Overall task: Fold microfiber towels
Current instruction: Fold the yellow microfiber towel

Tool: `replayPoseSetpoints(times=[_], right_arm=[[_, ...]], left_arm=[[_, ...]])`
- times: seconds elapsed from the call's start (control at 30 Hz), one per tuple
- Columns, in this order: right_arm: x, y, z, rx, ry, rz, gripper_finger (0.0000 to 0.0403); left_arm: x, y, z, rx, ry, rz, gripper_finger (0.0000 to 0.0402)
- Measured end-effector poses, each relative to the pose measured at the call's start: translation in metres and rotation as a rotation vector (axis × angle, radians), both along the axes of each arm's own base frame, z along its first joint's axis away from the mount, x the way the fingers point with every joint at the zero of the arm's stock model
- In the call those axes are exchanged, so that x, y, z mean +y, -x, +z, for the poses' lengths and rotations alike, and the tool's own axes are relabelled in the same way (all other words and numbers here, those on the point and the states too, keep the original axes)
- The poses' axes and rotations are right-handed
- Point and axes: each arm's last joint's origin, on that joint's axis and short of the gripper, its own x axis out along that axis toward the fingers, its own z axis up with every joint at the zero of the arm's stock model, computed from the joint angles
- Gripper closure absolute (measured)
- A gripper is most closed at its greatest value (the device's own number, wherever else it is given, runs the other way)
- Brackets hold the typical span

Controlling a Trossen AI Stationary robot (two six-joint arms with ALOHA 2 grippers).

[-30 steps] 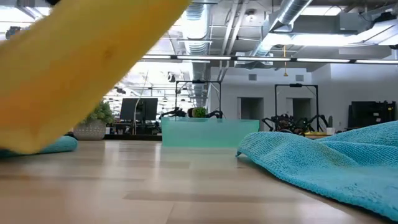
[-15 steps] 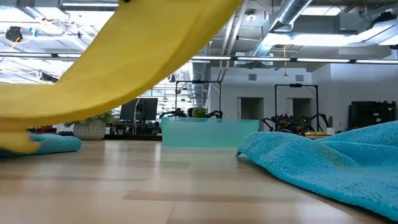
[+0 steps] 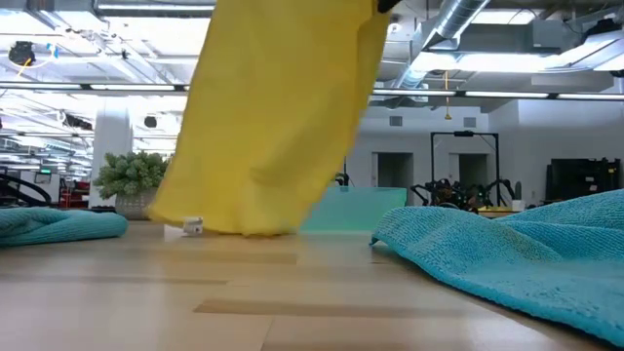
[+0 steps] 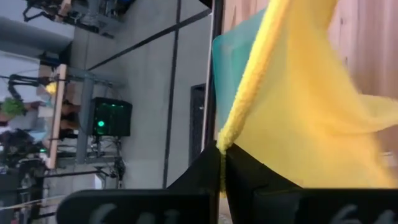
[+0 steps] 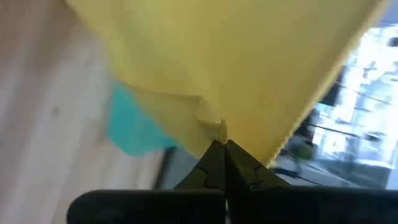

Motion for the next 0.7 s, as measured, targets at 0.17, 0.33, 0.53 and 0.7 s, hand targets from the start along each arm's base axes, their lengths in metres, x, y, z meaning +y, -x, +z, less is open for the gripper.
replayPoseSetpoints(times=[0.17, 0.33, 0.53, 0.7], right_arm=[[0.02, 0.011, -0.001, 0.002, -0.034, 0.048, 0.0393], [0.041, 0.023, -0.001, -0.033, -0.053, 0.08, 0.0386], [0.032, 0.029, 0.01, -0.048, -0.051, 0.071, 0.0392], [0.004, 0.025, 0.024, -0.07, 0.031, 0.028, 0.039]], left_arm=[[-0.006, 0.001, -0.002, 0.005, 0.094, -0.028, 0.0401], [-0.015, 0.004, -0.001, 0.006, 0.121, -0.069, 0.0401], [-0.003, 0.001, 0.001, 0.002, 0.069, -0.035, 0.0401], [0.018, -0.004, 0.003, 0.011, 0.001, 0.009, 0.0401]])
